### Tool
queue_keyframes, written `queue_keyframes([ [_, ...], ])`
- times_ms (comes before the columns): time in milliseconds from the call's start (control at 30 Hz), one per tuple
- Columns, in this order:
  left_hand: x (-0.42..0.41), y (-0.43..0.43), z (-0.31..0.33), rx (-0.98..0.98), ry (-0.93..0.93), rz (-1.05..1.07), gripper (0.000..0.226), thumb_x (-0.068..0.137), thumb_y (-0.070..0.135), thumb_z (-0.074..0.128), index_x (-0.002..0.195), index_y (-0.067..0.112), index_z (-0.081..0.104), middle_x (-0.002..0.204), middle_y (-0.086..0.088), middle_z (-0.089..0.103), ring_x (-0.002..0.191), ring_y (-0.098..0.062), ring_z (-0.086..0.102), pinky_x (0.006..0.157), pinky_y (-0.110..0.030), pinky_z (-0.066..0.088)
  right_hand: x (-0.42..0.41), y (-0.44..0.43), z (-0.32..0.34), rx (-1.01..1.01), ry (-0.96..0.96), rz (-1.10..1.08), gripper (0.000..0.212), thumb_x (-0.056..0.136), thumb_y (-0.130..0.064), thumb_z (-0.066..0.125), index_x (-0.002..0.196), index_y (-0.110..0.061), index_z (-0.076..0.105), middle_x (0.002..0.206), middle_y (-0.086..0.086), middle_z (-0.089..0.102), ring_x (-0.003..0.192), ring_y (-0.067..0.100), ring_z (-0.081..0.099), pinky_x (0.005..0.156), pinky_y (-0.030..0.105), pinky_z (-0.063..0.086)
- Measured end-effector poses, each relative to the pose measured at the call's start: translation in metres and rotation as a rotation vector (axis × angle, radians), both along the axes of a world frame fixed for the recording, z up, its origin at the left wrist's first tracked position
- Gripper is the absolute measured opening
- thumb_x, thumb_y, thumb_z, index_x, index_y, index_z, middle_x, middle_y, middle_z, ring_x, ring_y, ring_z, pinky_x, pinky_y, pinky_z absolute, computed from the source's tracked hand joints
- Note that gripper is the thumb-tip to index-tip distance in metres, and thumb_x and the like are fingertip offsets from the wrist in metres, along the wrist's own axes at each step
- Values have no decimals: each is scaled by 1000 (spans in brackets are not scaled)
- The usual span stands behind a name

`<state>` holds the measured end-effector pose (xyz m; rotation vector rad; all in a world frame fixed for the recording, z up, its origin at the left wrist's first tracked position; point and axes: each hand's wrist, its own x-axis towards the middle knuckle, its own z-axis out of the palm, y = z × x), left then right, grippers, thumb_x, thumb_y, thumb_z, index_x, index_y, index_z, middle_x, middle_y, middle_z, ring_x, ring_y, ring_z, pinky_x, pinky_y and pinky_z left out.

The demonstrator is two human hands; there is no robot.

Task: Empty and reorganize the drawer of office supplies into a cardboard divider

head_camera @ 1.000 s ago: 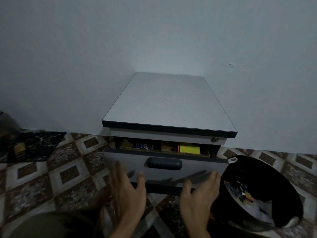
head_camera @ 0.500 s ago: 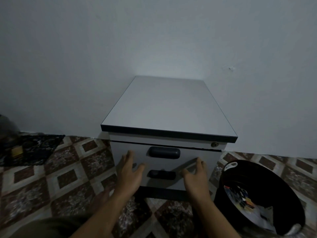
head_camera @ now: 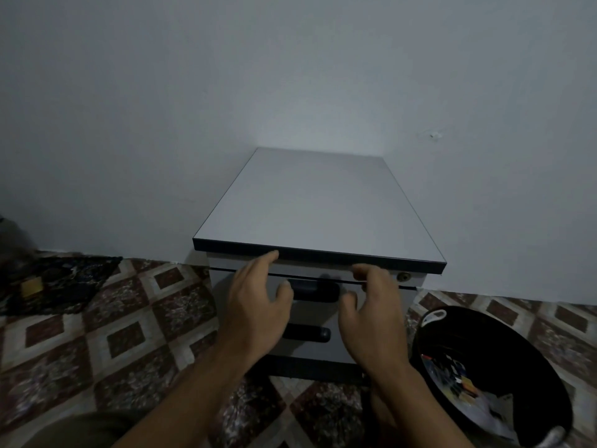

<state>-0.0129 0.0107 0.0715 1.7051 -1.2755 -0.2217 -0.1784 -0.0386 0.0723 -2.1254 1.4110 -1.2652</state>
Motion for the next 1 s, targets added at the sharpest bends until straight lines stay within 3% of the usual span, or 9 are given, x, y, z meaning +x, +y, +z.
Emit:
queue_keyframes([
  [133, 6, -6, 22, -147, -181, -48, 55, 93, 28, 51, 146, 13, 46, 148, 0, 46, 141, -12, 32, 115, -25, 22, 0, -13, 23, -216, 82, -22, 41, 81, -6, 61, 121, -15, 57, 115, -4, 55, 109, 12, 46, 90, 27, 39],
  [233, 19, -18, 27, -10, -268, -39, 64, 94, 39, 43, 153, 16, 35, 162, -1, 27, 152, -19, 12, 124, -36, 10, -1, -29, 26, -176, 264, -57, 53, 81, -15, 61, 134, -12, 53, 137, 7, 52, 131, 25, 44, 110, 46, 36],
  [333, 29, -27, 26, 228, -463, -17, 65, 100, 45, 36, 158, 22, 19, 167, 1, 6, 154, -21, -4, 123, -52, -2, -4, -41, 24, -72, 512, -52, 59, 86, -29, 52, 142, -15, 42, 151, 9, 38, 142, 30, 30, 117, 50, 21],
  [500, 36, -25, 6, 329, -639, 14, 79, 96, 42, 47, 158, 29, 0, 166, 6, -8, 153, -21, -11, 118, -67, 6, -8, -41, 7, -99, 632, -60, 72, 83, -35, 53, 149, -18, 32, 157, 8, 29, 147, 32, 21, 118, 54, 12],
  [633, 34, -23, -1, 307, -634, 37, 84, 94, 40, 47, 158, 31, -6, 166, 7, -13, 152, -19, -14, 116, -65, 18, -7, -36, -6, -51, 659, -104, 90, 80, -31, 62, 157, -22, 17, 164, 5, 16, 152, 29, 8, 118, 62, 6],
  [800, 29, -24, 0, 304, -609, 43, 86, 94, 42, 47, 156, 35, -12, 164, 11, -19, 151, -18, -19, 119, -58, 19, -3, -35, 2, 38, 644, -103, 90, 89, -37, 52, 157, -31, -6, 164, -6, -16, 152, 21, -13, 116, 63, 6],
  [833, 31, -27, -2, 310, -609, 57, 87, 92, 43, 48, 156, 37, -12, 164, 13, -19, 151, -18, -18, 118, -57, 21, -1, -37, 3, 34, 653, -117, 90, 87, -37, 54, 157, -32, -2, 163, -9, -16, 152, 21, -8, 116, 64, 15],
  [900, 34, -32, -4, 296, -628, 72, 93, 83, 47, 53, 157, 39, -3, 164, 18, -9, 153, -16, -7, 113, -56, 31, 0, -44, 2, -53, 628, -165, 90, 66, -39, 65, 151, -31, 34, 159, -11, 8, 147, 21, 26, 95, 65, 46],
  [1000, 41, -38, -12, 217, -656, 65, 98, 51, 53, 63, 144, 35, 39, 150, 12, 47, 137, -18, 36, 76, -55, 57, -3, -57, -17, -178, 526, -184, 68, 65, -50, 54, 131, -30, 56, 157, -15, 32, 135, 20, 37, 71, 63, 54],
])
